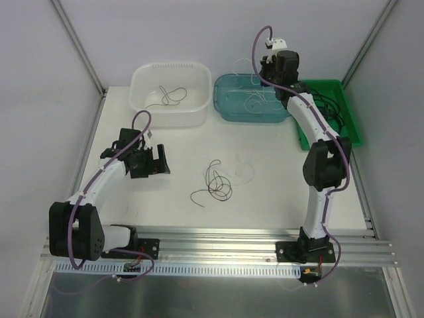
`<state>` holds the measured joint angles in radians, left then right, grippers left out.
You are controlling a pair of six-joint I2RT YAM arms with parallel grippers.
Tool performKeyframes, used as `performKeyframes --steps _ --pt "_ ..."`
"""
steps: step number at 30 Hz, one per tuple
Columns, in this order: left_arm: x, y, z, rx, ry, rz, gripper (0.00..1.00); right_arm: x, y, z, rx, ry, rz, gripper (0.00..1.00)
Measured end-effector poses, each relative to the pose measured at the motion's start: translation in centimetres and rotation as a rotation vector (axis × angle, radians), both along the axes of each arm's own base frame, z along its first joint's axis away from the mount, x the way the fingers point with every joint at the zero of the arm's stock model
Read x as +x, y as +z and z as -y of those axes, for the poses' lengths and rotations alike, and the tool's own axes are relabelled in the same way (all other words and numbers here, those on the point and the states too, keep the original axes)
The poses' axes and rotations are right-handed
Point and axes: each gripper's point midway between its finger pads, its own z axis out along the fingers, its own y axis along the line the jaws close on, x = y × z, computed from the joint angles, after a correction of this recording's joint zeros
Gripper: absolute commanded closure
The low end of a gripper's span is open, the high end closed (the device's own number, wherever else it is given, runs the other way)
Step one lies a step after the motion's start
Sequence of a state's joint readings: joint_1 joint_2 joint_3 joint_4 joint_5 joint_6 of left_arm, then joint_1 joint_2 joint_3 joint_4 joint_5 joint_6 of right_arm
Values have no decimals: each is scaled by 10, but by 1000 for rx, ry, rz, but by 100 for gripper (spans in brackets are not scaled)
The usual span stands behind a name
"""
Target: Untangle the cables
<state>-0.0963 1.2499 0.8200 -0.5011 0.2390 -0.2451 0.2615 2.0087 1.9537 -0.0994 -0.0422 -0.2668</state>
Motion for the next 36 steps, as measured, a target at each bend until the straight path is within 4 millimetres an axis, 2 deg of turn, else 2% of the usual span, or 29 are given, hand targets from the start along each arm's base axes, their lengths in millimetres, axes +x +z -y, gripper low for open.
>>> performKeyframes --steps 1,3,5,6,8,9,10,13,15,19,22,25,27,31,36 --pt "0 -1 0 -2 -1 -3 1 6 -14 2 -2 -8 -23 92" --pt "-1 -1 2 -10 -6 -8 1 15 -42 7 -4 -26 -78 80" --pt "-1 -1 3 -17 -10 -8 1 23 -70 12 0 -48 -135 63" --pt "-1 -1 4 -19 -11 -8 1 24 -83 14 1 -56 -164 51" --pt "-1 -1 5 -23 -14 -11 1 23 -101 19 0 -72 -213 44" --pt "-1 -1 5 -28 -17 -14 1 22 -106 22 -2 -80 -228 36" --pt "-2 -1 6 -32 -19 -15 1 21 -109 24 -1 -91 -241 32" --pt "-2 -1 7 -35 -20 -15 1 20 -103 30 -2 -118 -235 27" --pt "-2 -1 7 -35 -20 -15 1 12 -96 32 5 -129 -240 24" --pt "-2 -1 7 -35 -20 -14 1 -29 -85 33 24 -135 -287 20" --pt "-1 0 7 -36 -21 -9 1 -73 -71 24 49 -121 -311 14" --pt "-1 3 7 -37 -21 1 1 -122 -64 3 61 -75 -344 12" --pt "-1 4 7 -37 -21 6 1 -152 -67 -16 58 -33 -374 12" --pt "-1 5 7 -37 -21 9 1 -208 -99 -43 26 27 -493 11" --pt "-1 5 7 -36 -21 9 1 -258 -158 -49 -39 4 -659 13"
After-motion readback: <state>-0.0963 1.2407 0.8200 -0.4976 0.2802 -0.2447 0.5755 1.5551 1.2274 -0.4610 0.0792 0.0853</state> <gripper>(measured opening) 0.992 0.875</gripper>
